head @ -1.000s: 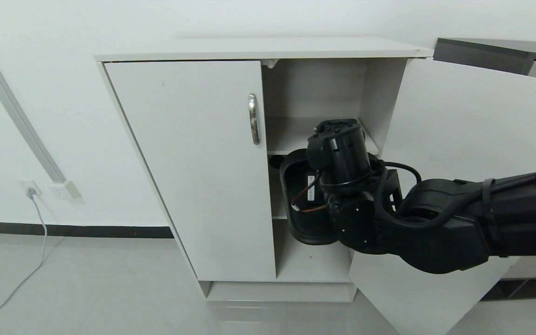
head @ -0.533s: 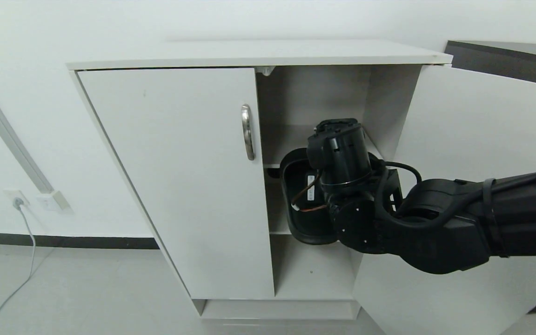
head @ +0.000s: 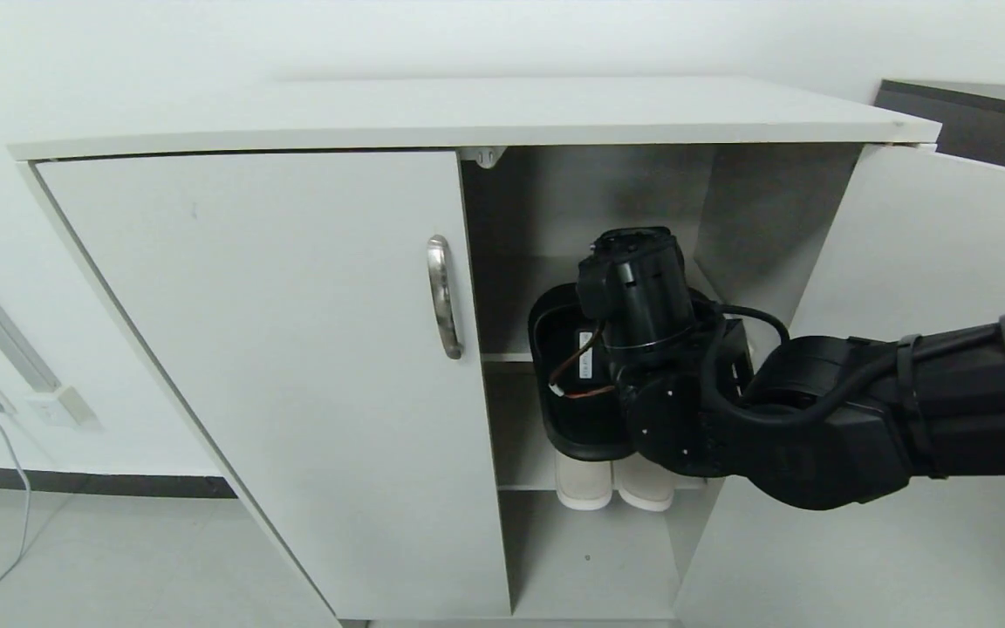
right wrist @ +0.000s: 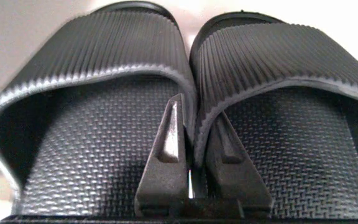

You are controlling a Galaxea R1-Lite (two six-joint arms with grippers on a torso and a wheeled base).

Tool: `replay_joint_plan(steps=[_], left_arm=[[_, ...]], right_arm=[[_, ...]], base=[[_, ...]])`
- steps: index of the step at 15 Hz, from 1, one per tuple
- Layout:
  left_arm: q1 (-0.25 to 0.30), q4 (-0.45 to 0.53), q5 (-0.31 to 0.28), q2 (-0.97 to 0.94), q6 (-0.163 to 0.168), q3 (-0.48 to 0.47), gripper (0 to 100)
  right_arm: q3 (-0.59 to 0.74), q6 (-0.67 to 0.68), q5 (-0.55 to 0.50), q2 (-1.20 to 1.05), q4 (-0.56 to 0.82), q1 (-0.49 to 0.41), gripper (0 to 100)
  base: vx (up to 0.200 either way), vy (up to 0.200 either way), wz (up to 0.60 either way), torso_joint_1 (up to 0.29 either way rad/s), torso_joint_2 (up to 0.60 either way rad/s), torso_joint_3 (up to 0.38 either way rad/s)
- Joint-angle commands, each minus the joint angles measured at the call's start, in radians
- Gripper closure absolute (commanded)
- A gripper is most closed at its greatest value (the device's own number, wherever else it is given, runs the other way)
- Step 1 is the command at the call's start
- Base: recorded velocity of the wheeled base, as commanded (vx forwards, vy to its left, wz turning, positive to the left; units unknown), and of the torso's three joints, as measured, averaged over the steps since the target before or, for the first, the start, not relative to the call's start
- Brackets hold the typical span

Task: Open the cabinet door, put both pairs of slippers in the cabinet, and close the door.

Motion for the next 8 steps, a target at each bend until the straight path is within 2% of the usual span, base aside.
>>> replay_joint_plan(steps=[1,3,8], left_arm=[[0.000,0.000,0.000,0.000,0.000,0.000,100],[0.000,0.000,0.000,0.000,0.000,0.000,100],[0.000,0.000,0.000,0.000,-0.003,0.000,100]], right_arm=[[-0.003,-0.006,0.004,0.005,-0.002,-0.002,100],[-0.020,-0.013,0.016,0.016,-0.004,-0.020,100],[-0.172,-0.050,0.042,0.119,0.002,-0.088,100]], base=[[0.000,0.000,0.00,0.000,0.00,0.000],[0.000,0.000,0.00,0.000,0.00,0.000],[0.000,0.000,0.00,0.000,0.00,0.000]])
